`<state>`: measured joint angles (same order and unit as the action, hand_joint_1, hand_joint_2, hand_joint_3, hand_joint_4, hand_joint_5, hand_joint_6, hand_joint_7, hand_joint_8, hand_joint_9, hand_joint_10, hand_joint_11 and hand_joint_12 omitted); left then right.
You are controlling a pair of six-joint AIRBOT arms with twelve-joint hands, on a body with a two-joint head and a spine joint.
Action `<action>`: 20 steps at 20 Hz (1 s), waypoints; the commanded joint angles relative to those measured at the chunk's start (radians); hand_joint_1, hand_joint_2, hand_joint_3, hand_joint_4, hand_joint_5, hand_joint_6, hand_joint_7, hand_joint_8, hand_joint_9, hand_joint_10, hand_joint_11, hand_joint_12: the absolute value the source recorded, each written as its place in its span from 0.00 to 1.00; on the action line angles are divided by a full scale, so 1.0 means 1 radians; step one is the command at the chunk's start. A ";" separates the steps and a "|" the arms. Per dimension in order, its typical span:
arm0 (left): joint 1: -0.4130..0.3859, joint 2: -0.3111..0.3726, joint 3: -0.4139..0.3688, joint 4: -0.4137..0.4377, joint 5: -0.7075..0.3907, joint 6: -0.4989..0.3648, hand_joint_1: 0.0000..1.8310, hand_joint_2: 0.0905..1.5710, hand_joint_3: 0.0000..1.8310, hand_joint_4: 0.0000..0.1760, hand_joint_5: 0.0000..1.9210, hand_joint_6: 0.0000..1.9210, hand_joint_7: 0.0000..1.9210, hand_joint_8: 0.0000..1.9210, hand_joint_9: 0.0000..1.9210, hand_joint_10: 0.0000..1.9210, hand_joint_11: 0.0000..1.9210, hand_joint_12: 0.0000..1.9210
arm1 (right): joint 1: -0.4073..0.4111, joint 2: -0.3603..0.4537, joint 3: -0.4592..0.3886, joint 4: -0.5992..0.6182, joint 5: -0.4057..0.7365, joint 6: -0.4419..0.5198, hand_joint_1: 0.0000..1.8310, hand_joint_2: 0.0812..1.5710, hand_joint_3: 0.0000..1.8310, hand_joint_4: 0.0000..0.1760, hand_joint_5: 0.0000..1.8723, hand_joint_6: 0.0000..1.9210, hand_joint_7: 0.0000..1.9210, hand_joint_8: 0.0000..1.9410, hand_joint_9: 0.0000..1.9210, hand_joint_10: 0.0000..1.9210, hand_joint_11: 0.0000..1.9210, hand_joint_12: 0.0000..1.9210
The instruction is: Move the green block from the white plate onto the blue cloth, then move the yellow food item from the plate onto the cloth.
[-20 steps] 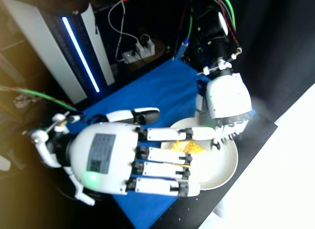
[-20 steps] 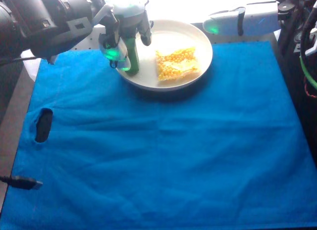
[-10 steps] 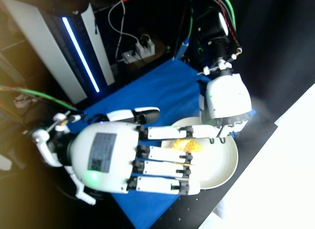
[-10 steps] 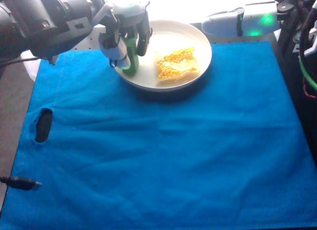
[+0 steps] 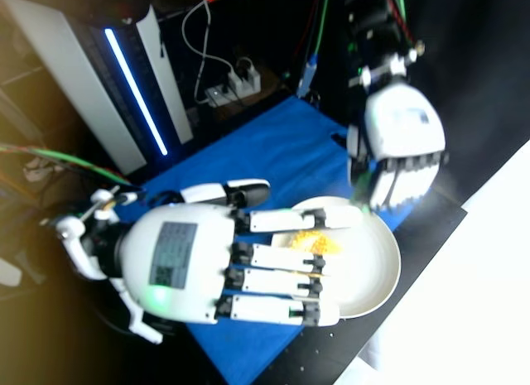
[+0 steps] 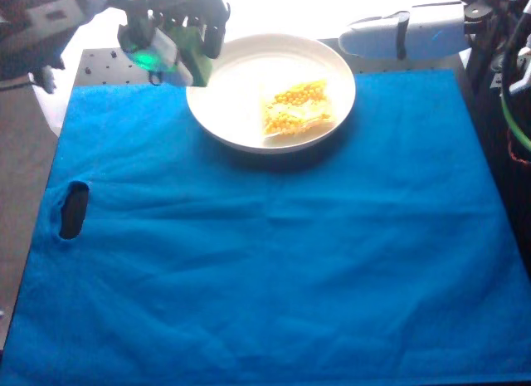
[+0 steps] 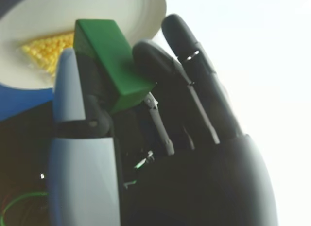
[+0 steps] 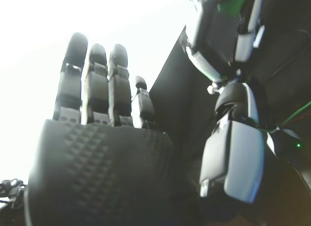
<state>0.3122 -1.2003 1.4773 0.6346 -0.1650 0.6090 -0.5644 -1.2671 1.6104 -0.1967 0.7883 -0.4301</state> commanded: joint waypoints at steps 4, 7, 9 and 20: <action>-0.014 0.064 -0.092 0.085 -0.119 0.002 0.75 0.71 0.00 0.00 0.46 0.49 0.41 0.64 0.50 0.64 0.45 0.48 | 0.015 0.000 0.002 0.036 0.114 0.004 0.22 0.53 0.00 0.81 0.03 0.00 0.20 0.00 0.15 0.00 0.03 0.42; 0.005 0.085 -0.130 0.109 -0.146 0.002 0.75 0.68 0.00 0.00 0.49 0.47 0.47 0.54 0.54 0.56 0.49 0.44 | 0.015 0.000 0.002 0.036 0.114 0.004 0.23 0.54 0.00 0.69 0.04 0.00 0.23 0.00 0.17 0.00 0.03 0.44; 0.010 0.108 -0.163 0.132 -0.159 0.002 0.76 0.67 0.00 0.00 0.51 0.40 0.51 0.48 0.55 0.56 0.52 0.42 | 0.015 -0.001 0.002 0.036 0.114 0.004 0.23 0.55 0.00 0.68 0.03 0.00 0.21 0.00 0.16 0.00 0.03 0.45; 0.090 0.221 -0.302 0.180 -0.244 0.001 0.74 0.73 0.00 0.00 0.45 0.47 0.45 0.61 0.42 0.76 0.35 0.76 | 0.015 -0.005 0.002 0.035 0.113 0.004 0.25 0.54 0.00 0.76 0.02 0.00 0.20 0.00 0.14 0.00 0.00 0.50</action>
<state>0.4110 -0.9829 1.1744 0.8314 -0.3256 0.6052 -0.5644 -1.2701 1.6104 -0.1947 0.7864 -0.4301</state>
